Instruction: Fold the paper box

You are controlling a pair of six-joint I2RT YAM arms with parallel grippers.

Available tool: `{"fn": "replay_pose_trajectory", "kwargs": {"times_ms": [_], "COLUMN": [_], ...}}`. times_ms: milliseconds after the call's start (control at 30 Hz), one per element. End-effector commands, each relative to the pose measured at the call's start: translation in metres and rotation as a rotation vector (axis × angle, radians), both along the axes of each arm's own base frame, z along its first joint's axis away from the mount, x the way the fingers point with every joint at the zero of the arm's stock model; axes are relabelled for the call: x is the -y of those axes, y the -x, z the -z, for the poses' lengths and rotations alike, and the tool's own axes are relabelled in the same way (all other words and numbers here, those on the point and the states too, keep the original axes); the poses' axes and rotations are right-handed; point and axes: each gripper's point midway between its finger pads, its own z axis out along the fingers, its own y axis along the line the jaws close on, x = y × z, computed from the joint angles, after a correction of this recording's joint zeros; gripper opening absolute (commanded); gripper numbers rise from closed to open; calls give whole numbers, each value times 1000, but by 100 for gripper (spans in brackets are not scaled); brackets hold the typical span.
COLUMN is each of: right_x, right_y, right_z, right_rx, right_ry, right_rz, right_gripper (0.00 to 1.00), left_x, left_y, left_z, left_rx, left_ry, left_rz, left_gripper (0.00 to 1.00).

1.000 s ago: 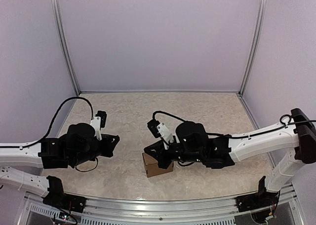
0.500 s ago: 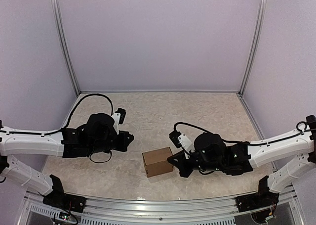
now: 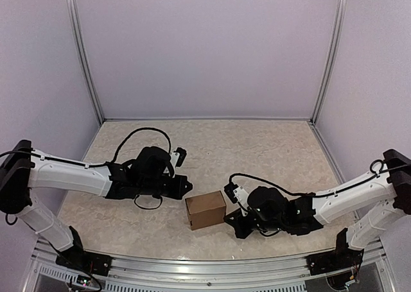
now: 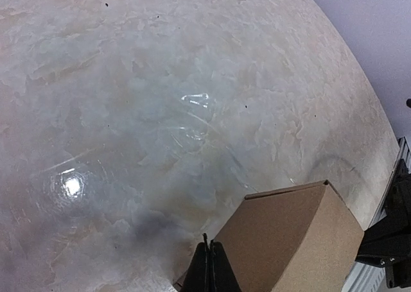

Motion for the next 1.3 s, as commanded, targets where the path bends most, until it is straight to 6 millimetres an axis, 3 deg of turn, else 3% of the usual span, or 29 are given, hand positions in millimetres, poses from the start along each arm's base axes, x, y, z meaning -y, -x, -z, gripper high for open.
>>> {"fn": "replay_pose_trajectory", "kwargs": {"times_ms": [0, 300, 800, 1067, 1267], "right_x": [-14, -21, -44, -40, -44], "right_y": [-9, -40, -82, -80, -69], "right_z": [0, 4, 22, 45, 58], "right_rx": [0, 21, 22, -53, -145], "right_ry": [-32, -55, -80, -94, -150], "right_rz": [44, 131, 136, 120, 112], "right_gripper": [0, 0, 0, 0, 0], "left_x": [12, 8, -19, -28, -20], "left_y": [3, 13, 23, 27, 28], "left_z": [3, 21, 22, 18, 8], "left_rx": [-37, -88, -93, -91, -85], "left_ry": [35, 32, 40, 48, 76], "left_rz": [48, 56, -11, -33, -6], "left_gripper": [0, 0, 0, 0, 0]}}
